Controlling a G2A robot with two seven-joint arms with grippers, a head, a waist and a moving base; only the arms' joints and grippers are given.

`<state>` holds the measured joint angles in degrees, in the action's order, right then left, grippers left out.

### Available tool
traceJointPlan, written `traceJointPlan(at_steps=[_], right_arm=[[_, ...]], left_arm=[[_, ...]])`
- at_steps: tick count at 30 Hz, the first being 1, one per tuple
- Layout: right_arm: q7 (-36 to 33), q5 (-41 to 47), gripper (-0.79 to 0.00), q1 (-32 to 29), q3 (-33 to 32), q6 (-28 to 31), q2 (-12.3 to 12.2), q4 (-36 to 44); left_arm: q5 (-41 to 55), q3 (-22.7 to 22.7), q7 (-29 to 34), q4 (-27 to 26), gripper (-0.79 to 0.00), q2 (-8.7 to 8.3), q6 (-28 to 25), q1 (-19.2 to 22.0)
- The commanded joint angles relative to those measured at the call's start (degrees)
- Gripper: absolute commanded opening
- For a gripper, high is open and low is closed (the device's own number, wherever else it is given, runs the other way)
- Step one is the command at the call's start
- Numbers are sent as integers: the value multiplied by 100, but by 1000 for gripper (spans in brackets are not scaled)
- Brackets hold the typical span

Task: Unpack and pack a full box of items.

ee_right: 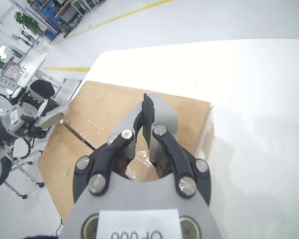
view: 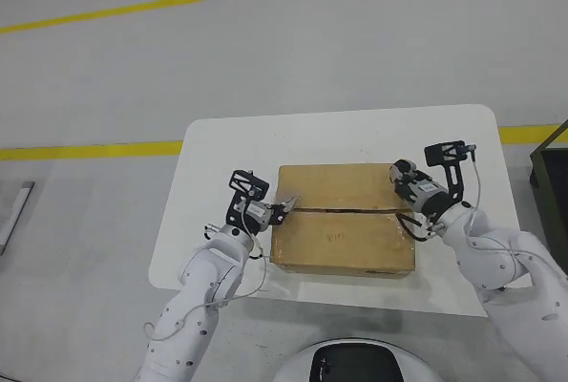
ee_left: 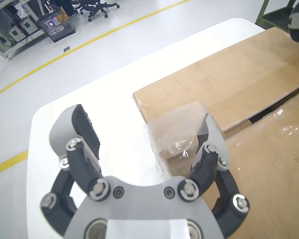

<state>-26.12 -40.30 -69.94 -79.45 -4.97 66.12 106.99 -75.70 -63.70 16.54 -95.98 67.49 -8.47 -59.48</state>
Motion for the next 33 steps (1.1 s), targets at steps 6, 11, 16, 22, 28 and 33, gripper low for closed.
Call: traceJointPlan(at_steps=[6, 11, 16, 22, 28, 33], right_arm=[[-1, 216, -785, -305, -634, -23, -48, 72], [14, 308, -785, -528, -902, 33, -68, 66], [47, 403, -785, -692, -1120, 91, -83, 53], [53, 523, -785, -784, -1310, 179, -95, 13], [65, 607, -785, -861, -1466, 276, -107, -38], [75, 683, -785, -919, -1597, 345, -118, -65]], left_arm=[[-94, 295, 13, 101, 0, 81, -171, 208], [-159, 545, 18, 208, 0, 154, -249, 353], [-234, 788, 15, 334, 0, 232, -282, 480], [-309, 991, 37, 418, 0, 315, -297, 602], [-339, 1165, 65, 482, 0, 402, -271, 704], [-368, 1304, 78, 538, 0, 475, -255, 781]])
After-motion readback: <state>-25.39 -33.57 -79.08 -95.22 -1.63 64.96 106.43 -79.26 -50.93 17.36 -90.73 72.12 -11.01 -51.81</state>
